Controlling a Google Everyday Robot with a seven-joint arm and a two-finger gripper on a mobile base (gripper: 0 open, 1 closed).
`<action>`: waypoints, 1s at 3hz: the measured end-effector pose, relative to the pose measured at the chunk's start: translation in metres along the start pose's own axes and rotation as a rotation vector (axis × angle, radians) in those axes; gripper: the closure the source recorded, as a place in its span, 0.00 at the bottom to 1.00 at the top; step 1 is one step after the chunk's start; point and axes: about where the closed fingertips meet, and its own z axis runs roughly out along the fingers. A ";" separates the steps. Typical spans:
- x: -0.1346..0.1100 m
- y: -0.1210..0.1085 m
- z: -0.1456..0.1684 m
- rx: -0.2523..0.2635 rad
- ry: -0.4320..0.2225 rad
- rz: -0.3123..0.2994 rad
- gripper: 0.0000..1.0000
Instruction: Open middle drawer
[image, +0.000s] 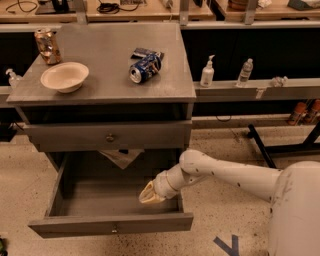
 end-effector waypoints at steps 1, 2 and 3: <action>-0.014 0.007 -0.021 0.050 -0.098 -0.028 1.00; -0.018 0.008 -0.062 0.211 -0.192 0.017 0.77; -0.017 0.008 -0.056 0.190 -0.181 0.003 0.48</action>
Offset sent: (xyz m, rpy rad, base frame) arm 0.0290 -0.0683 0.0848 0.3031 -0.1429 -0.4826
